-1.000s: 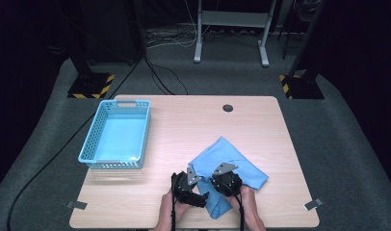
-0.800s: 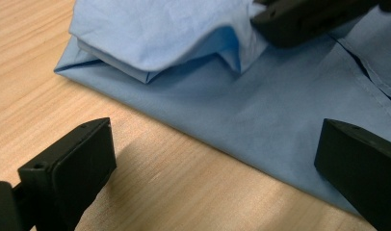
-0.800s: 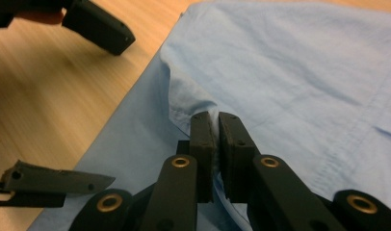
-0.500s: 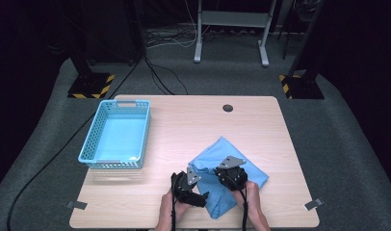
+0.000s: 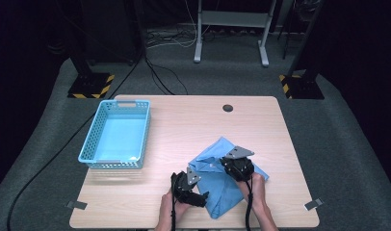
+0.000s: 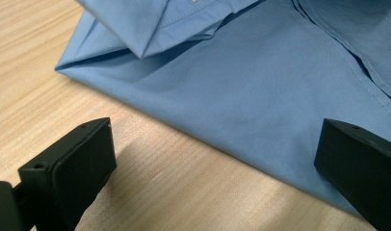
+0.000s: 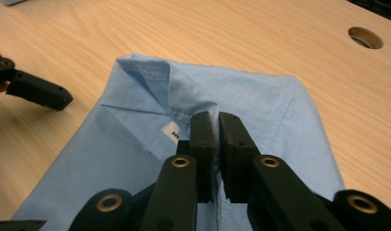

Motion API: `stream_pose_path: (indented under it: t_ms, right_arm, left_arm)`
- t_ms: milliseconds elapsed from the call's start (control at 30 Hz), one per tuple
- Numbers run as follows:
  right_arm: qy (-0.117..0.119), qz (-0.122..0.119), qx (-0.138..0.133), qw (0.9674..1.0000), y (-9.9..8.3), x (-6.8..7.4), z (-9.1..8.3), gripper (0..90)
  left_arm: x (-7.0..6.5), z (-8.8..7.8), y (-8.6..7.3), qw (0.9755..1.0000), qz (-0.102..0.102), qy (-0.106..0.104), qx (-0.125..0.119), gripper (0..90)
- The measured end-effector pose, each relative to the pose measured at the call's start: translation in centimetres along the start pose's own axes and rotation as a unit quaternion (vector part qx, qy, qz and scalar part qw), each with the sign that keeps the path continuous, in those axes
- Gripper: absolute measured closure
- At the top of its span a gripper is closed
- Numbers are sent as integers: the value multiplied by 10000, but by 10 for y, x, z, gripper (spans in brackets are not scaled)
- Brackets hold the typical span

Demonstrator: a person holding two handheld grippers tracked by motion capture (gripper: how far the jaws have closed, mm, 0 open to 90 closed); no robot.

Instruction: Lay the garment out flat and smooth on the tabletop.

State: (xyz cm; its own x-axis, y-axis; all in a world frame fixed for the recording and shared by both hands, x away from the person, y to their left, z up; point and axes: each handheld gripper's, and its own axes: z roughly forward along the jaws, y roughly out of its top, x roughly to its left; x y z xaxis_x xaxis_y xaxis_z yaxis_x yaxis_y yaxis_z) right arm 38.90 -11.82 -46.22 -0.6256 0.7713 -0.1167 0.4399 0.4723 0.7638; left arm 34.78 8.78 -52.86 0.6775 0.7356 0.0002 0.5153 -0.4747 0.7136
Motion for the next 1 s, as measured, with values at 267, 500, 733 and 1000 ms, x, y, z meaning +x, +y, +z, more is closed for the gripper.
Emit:
stream_pose_path:
  t_ms: [267, 500, 733, 1000]
  right_arm:
    - [-133, 97, -113, 9998, 7, -13, -5, 850]
    - [-279, 137, -193, 9993, 13, -25, -10, 849]
    - [-358, 233, -252, 9988, 17, -37, -12, 848]
    - [-553, 489, -364, 9966, 24, -65, -14, 848]
  left_arm:
    - [0, 0, 0, 10000, 3, 1, -1, 2]
    - [0, 0, 0, 10000, 4, 0, 1, 2]
    - [0, 0, 0, 10000, 7, 1, 5, 2]
    - [0, 0, 0, 10000, 6, 1, 5, 3]
